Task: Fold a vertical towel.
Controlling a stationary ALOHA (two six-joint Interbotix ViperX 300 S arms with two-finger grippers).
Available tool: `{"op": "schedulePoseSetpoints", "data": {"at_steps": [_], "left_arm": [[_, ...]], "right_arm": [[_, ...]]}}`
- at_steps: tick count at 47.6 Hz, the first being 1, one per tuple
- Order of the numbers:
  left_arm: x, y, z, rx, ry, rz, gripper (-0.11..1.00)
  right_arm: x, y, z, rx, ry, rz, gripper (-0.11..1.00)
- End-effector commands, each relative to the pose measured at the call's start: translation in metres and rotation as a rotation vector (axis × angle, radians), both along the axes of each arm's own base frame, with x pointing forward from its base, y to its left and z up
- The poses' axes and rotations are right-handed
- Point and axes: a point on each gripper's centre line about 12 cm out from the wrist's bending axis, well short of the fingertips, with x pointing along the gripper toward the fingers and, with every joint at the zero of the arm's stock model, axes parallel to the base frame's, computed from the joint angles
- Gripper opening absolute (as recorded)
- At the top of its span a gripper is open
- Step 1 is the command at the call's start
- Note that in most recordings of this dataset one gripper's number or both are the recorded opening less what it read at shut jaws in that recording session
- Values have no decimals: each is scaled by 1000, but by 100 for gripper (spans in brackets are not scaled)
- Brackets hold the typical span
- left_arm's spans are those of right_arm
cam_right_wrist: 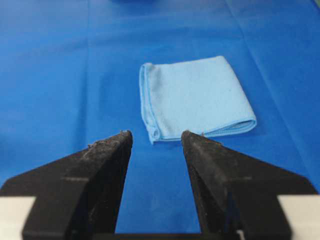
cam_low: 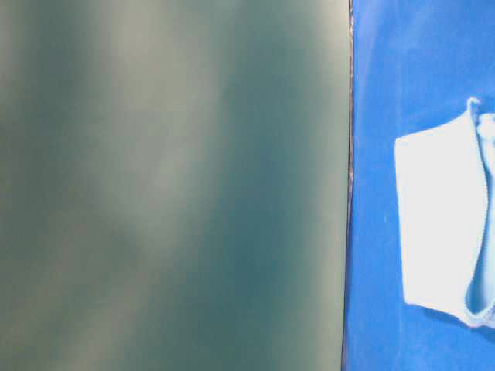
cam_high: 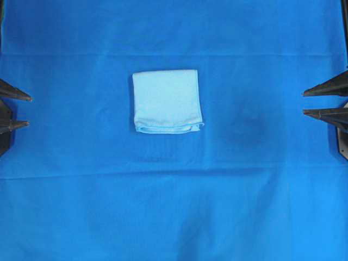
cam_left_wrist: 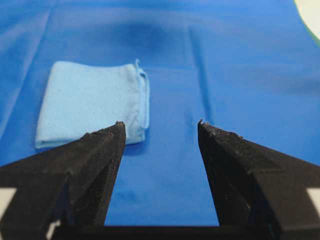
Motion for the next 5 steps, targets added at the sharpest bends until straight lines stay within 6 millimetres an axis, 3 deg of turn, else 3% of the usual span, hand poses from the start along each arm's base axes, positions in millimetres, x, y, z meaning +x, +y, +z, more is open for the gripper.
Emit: {"op": "schedulePoseSetpoints", "data": {"at_steps": [1, 5], "left_arm": [[1, 1, 4, 0, -6, 5, 57], [1, 1, 4, 0, -8, 5, 57]], "right_arm": [[1, 0, 6, 1, -14, -2, 52], [1, 0, 7, 1, -15, -2, 52]]}}
